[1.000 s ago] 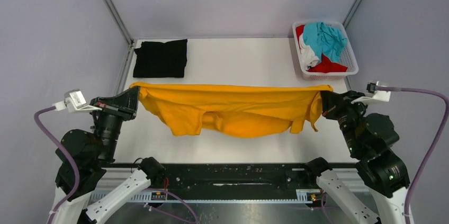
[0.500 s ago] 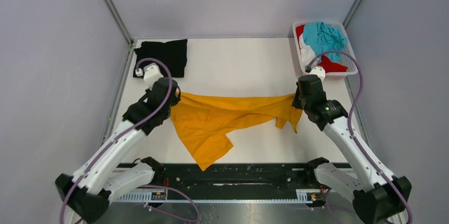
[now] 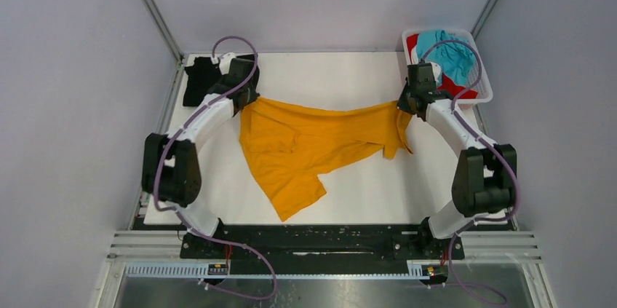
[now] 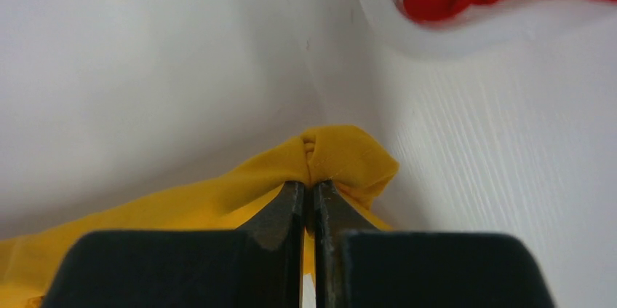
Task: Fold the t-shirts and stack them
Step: Flatten out the tshirt
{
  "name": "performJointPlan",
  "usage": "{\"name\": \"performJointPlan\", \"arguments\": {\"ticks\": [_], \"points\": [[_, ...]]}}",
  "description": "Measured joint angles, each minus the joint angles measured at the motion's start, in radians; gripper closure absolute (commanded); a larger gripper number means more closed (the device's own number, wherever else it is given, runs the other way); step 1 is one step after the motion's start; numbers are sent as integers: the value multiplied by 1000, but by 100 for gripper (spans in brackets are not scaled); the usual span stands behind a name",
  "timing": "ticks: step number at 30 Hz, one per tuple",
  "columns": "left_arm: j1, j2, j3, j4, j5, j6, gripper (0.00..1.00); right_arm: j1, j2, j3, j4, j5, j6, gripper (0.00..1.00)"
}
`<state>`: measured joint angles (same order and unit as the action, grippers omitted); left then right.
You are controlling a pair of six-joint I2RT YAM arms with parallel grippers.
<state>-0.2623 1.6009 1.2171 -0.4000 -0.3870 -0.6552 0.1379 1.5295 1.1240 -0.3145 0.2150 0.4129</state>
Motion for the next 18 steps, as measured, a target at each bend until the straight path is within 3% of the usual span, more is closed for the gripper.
{"name": "performJointPlan", "arguments": {"ticks": [1, 2, 3, 5, 6, 7, 11, 18], "points": [[6, 48, 46, 8, 5, 9, 83, -3, 40, 33, 5, 0, -2, 82], [12, 102, 103, 13, 10, 18, 78, -7, 86, 78, 6, 0, -6, 60], [19, 163, 169, 20, 14, 27, 66, -11, 130, 121, 9, 1, -10, 46], [29, 254, 271, 16, 22, 44, 23, -18, 214, 216, 5, 1, -23, 27], [35, 301, 330, 2, 34, 47, 7, -20, 248, 259, 0, 1, -30, 14], [39, 335, 370, -4, 48, 52, 2, -21, 267, 288, -5, 0, -32, 3], [47, 336, 370, -13, 122, 66, 1, -22, 263, 312, -12, -1, -39, 0], [23, 23, -16, 15, 318, 24, 1, -23, 53, 79, -36, -54, -21, 1]]}}
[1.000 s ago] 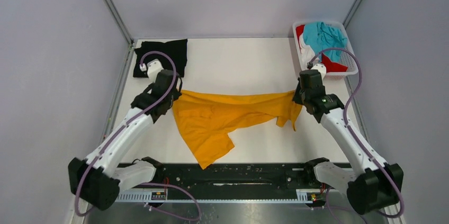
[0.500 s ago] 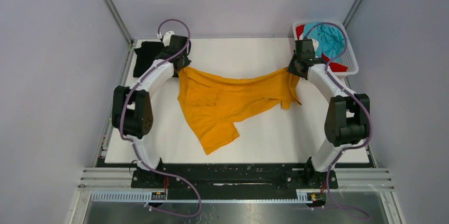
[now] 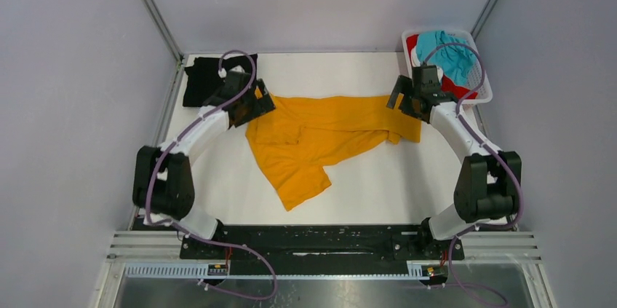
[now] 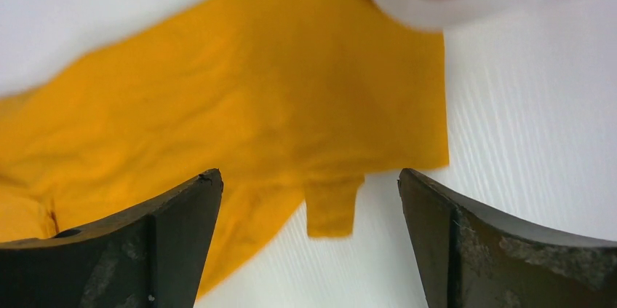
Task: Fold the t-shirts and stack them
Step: Flatten out the tshirt
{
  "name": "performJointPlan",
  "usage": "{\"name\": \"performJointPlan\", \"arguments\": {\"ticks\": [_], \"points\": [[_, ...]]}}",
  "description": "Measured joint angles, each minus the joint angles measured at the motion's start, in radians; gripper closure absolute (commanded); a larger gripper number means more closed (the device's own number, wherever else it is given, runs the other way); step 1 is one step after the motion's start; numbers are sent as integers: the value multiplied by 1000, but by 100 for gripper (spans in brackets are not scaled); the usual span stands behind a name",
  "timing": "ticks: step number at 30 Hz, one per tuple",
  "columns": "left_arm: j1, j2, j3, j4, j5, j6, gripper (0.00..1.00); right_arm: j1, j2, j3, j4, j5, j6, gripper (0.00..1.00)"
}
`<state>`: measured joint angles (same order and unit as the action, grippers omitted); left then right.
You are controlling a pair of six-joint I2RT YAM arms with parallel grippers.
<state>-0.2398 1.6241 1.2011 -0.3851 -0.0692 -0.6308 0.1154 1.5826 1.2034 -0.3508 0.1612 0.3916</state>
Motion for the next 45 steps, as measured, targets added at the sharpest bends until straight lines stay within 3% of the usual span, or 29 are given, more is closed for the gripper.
{"name": "performJointPlan", "arguments": {"ticks": [7, 14, 19, 26, 29, 31, 33, 34, 39, 45], "points": [[-194, -224, -222, -23, 84, -53, 1, 0, -62, -131, -72, -21, 52, 1], [-384, -219, -308, 69, 196, -105, 1, -1, -53, -155, -55, -105, 97, 9], [-394, -131, -349, 111, 230, -145, 1, 1, -39, -213, -1, -196, 132, 15], [-391, -81, -386, 113, 209, -153, 1, 2, 52, -222, 5, -198, 134, 26], [-386, -69, -381, 115, 183, -154, 1, 3, 93, -211, 5, -177, 135, 40], [-381, -69, -379, 113, 170, -154, 1, 3, 111, -204, 5, -151, 138, 61], [-366, -69, -379, 113, 161, -154, 1, 3, 116, -202, 6, -126, 137, 93], [-354, -69, -379, 114, 158, -154, 1, 3, 116, -202, 5, -114, 142, 99], [-295, -69, -379, 114, 137, -151, 1, 3, 80, -203, -35, -93, 146, 100], [-255, -68, -375, 104, 100, -134, 1, -1, -186, -220, -219, -136, 143, 100]]}}
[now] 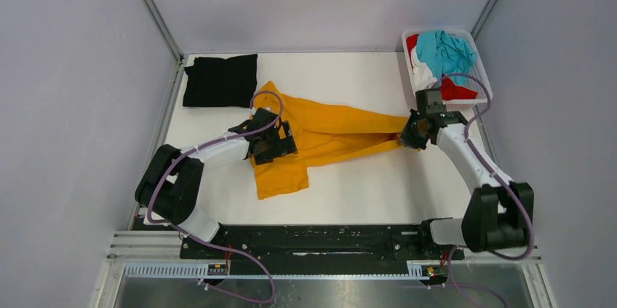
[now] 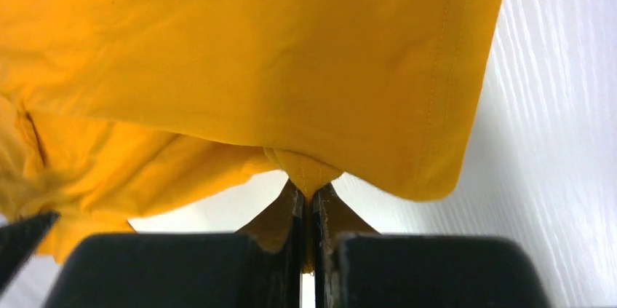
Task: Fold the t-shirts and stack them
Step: Flatten out the tshirt
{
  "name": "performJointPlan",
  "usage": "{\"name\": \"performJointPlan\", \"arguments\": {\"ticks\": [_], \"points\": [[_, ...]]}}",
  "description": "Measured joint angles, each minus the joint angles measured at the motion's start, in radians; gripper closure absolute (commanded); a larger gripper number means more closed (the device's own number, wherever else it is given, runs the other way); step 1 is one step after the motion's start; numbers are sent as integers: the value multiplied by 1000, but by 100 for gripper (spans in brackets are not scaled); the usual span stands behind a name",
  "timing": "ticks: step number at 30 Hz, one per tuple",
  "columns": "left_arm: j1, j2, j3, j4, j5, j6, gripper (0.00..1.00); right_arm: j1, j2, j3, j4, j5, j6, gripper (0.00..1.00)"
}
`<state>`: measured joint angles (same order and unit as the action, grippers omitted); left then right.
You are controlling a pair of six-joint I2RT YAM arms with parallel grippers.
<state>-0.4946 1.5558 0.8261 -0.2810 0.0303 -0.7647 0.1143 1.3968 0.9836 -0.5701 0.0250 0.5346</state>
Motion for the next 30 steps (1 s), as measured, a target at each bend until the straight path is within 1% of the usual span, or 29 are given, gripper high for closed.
{"name": "performJointPlan", "arguments": {"ticks": [1, 3, 5, 6, 9, 11, 14, 17, 20, 23, 26, 28, 30], "points": [[7, 0, 2, -5, -7, 4, 1, -3, -37, -9, -26, -12, -2, 99], [19, 0, 3, -14, -19, 10, 1, -19, -107, -48, -79, -30, -6, 91], [31, -1, 4, -21, -31, 15, 1, -54, -135, -106, -124, -36, -7, 83], [34, -2, 4, -24, -34, 16, 1, -72, -130, -134, -144, -36, -6, 77], [38, -12, 5, -53, -45, 23, 1, -119, -77, -204, -196, -29, -2, 48], [39, -30, 1, -91, -55, 23, 1, -134, -51, -227, -228, -2, 0, 38], [41, -100, -19, -151, -72, 19, 1, -139, -64, -231, -253, 44, 0, 28], [42, -229, -46, -222, -102, -3, 1, -139, -123, -231, -259, 77, -3, 23], [42, -387, -77, -301, -145, -41, 1, -139, -225, -232, -254, 88, -6, 23], [42, -498, -117, -370, -174, -80, 1, -139, -318, -238, -238, 84, -8, 23], [42, -556, -179, -433, -179, -117, 1, -139, -368, -260, -224, 61, -13, 23], [42, -559, -215, -463, -175, -134, 2, -139, -375, -278, -220, 40, -14, 23], [42, -557, -255, -484, -168, -151, 5, -140, -373, -299, -212, 15, -14, 24]]}}
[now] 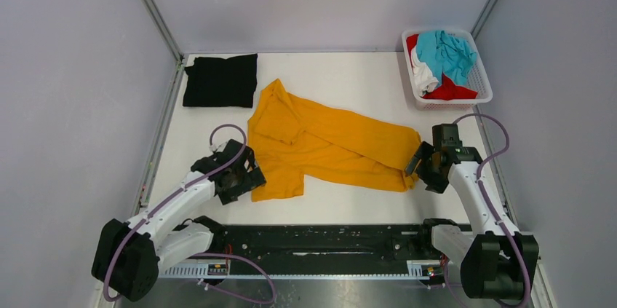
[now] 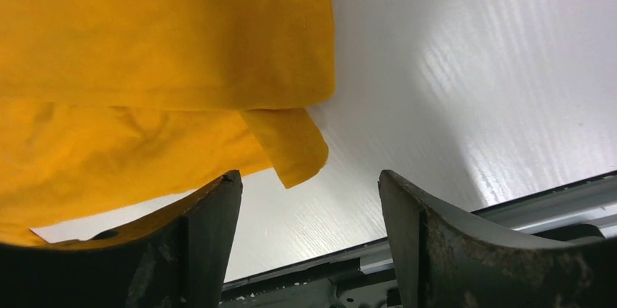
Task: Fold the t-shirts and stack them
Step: Flatten out the tshirt
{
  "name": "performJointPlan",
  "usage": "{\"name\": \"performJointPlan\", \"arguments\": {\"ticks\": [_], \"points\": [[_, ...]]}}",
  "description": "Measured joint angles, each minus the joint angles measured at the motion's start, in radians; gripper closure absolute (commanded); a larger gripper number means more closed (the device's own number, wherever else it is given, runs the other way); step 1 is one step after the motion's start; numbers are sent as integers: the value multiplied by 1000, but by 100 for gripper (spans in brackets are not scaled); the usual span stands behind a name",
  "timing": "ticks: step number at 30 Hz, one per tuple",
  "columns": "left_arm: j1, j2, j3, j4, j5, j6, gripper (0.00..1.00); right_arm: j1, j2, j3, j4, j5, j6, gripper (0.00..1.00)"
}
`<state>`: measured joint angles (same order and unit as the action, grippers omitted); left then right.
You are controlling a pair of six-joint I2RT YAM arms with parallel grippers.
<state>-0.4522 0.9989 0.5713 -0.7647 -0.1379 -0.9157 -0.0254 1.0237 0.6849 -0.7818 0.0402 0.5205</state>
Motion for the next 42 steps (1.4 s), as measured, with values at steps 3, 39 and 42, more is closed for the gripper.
{"name": "performJointPlan", "arguments": {"ticks": [3, 39, 42], "points": [[-3, 8, -38, -6, 14, -13, 10, 0, 8, -42, 23, -39, 2, 26], [-90, -283, 286, 282, -94, 138, 100, 0, -67, 162, 67, -242, -8, 100], [-90, -317, 380, 306, -117, 187, 100, 0, -106, 260, 14, -243, -14, 100]]}}
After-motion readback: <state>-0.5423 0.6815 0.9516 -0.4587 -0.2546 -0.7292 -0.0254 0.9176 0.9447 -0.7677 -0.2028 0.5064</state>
